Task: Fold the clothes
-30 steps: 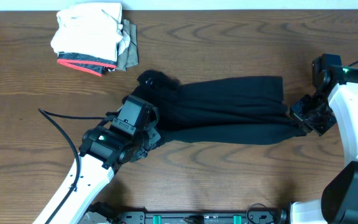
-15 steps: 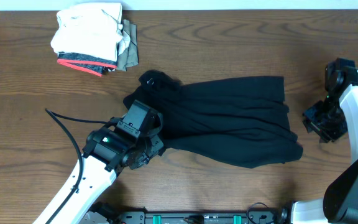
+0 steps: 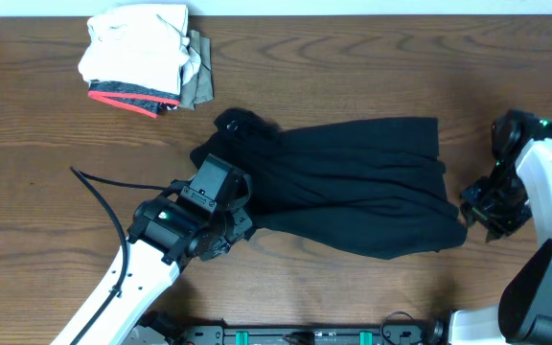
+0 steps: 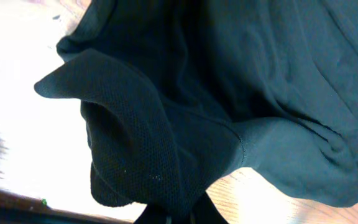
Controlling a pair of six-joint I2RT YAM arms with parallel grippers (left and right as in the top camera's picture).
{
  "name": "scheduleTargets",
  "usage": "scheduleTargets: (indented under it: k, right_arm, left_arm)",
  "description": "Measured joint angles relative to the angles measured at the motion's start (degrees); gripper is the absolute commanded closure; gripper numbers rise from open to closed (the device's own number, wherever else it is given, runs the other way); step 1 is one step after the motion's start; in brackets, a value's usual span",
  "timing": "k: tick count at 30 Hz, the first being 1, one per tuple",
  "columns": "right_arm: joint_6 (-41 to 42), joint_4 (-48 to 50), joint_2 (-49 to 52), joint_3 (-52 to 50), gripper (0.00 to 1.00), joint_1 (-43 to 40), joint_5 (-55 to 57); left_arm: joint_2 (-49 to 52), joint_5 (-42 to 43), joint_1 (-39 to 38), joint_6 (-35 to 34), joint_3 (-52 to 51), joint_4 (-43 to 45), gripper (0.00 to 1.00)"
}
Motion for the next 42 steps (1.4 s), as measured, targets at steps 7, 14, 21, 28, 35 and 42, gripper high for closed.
scheduleTargets:
  k: [7, 14, 21, 28, 35, 42]
  right_arm:
    - [-4.7, 6.62, 0.02, -1.92, 0.87, 0.02, -7.34]
    - [-6.69, 8.98, 0.02, -1.92, 0.75, 0.02, -10.36]
    - [-11.67, 11.78, 0.02, -1.92, 0.6, 0.02, -13.7]
    - [-16.74, 11.72, 0.02, 1.27, 0.34, 0.02, -17.16]
    - [-22.1, 13.49, 0.02, 7.82, 0.27, 2.73, -21.35]
    - [-23.17, 20.0, 0.04, 8.39, 0.65, 9.05, -22.27]
  left_arm:
    - [0.0, 1.09, 0.0, 5.99, 0.0, -0.04, 0.94]
    - [0.0, 6.67, -2.62, 9.01, 0.09, -8.09, 0.66]
    - [0.0, 9.11, -6.43, 9.6, 0.15, -15.15, 0.02]
    - [0.0, 7.43, -7.8, 10.91, 0.15, -10.08, 0.02]
    - [2.25, 5.35, -1.42, 14.38, 0.44, 1.4, 0.29]
    - [15.04, 6.95, 10.01, 22.03, 2.05, 8.28, 0.78]
